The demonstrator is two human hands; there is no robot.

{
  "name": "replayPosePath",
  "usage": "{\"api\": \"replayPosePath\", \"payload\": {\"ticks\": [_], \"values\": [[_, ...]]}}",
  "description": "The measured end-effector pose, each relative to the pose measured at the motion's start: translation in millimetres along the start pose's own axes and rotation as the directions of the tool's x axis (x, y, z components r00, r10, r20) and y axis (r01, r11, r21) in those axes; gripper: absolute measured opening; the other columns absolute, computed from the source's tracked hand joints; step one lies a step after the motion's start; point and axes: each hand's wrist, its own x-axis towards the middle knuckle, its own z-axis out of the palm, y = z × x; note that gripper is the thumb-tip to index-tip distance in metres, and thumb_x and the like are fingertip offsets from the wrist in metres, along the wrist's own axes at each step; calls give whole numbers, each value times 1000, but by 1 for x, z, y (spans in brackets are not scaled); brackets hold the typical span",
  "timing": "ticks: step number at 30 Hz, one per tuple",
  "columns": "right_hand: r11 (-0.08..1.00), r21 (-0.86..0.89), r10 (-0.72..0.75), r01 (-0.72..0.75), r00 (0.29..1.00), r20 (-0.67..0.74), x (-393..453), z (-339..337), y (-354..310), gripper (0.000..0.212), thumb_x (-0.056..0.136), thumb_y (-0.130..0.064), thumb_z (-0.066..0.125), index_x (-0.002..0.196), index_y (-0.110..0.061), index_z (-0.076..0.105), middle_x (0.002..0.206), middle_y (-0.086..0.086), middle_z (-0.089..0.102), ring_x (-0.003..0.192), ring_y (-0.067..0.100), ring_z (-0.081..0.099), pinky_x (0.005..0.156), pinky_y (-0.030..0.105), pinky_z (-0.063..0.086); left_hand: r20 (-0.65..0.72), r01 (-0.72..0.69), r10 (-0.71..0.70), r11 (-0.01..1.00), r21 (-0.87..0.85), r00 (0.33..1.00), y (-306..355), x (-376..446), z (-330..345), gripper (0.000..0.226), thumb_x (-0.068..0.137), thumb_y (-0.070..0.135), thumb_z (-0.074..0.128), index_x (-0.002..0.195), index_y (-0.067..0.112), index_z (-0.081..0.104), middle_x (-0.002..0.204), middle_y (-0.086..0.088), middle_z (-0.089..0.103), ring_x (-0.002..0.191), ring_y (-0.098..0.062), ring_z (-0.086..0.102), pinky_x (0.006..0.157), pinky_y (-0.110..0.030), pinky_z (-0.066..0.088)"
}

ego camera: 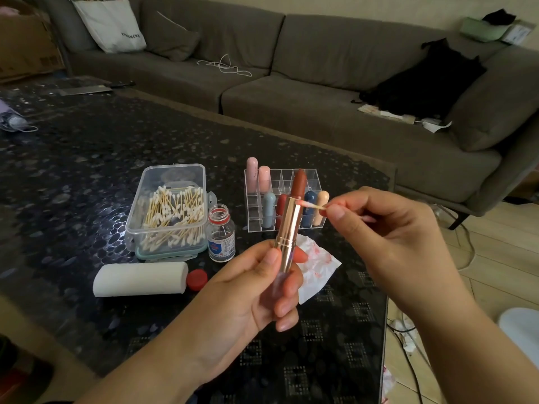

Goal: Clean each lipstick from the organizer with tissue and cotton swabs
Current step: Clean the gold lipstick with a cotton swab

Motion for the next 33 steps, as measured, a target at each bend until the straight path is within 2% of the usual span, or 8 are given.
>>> {"api": "replayPosePath", "payload": {"ticks": [9,15,20,23,25,28,31,33], "values": [[1000,-23,-6,6,1000,6,0,3,1,12,81,-29,62,77,-22,70,65,4,60,53,4,48,52,9,37,-47,-20,23,998,62,999,-1,1,2,25,84,30,50,89,17,70,65,-2,49,55,-12,42,52,-23,40],[995,-96,3,15,984,179,-4,8,5,11,82,-26,63,73,-25,69,60,0,59,51,9,49,51,11,38,-71,-45,52,994,97,996,0,1,2,24,86,30,48,85,22,70,66,-1,49,56,-12,41,52,-24,39],[998,-55,-14,17,998,55,-4,8,0,11,84,-33,64,78,-27,71,67,4,65,59,24,59,51,30,48,-83,-47,58,991,128,995,-1,0,2,24,83,32,50,88,18,69,65,-1,51,57,-12,41,52,-23,40],[998,-60,-33,32,999,-14,-2,7,-3,12,87,-30,63,78,-25,70,61,-8,62,52,4,54,48,9,39,-94,-44,58,988,146,994,-2,-1,2,27,83,33,50,91,16,68,66,0,52,57,-12,41,53,-22,40],[999,-48,-25,24,1000,-19,-1,8,-6,13,82,-27,59,78,-22,70,56,-17,58,49,-2,51,48,5,36,-101,-36,51,989,145,994,-1,-1,2,28,82,33,50,93,13,68,66,1,52,57,-12,42,53,-22,41],[998,-58,-20,19,1000,-19,-1,8,-5,12,82,-27,60,77,-23,70,60,-15,61,51,0,52,50,6,37,-108,-34,51,987,155,993,-1,-1,2,28,82,33,50,93,15,68,66,1,52,57,-12,42,53,-22,41],[992,-118,-45,47,999,15,-2,8,-1,10,85,-28,67,78,-24,70,66,-3,64,55,12,56,50,14,43,-128,-37,60,984,173,990,0,-1,3,27,82,37,51,90,18,68,66,2,52,57,-11,42,54,-22,41],[984,-163,-59,69,996,66,-3,10,1,9,83,-25,65,76,-23,70,63,-5,62,52,9,53,49,14,41,-144,-41,69,981,189,987,1,0,5,28,89,43,50,89,22,68,65,2,51,58,-11,42,54,-23,41]]}}
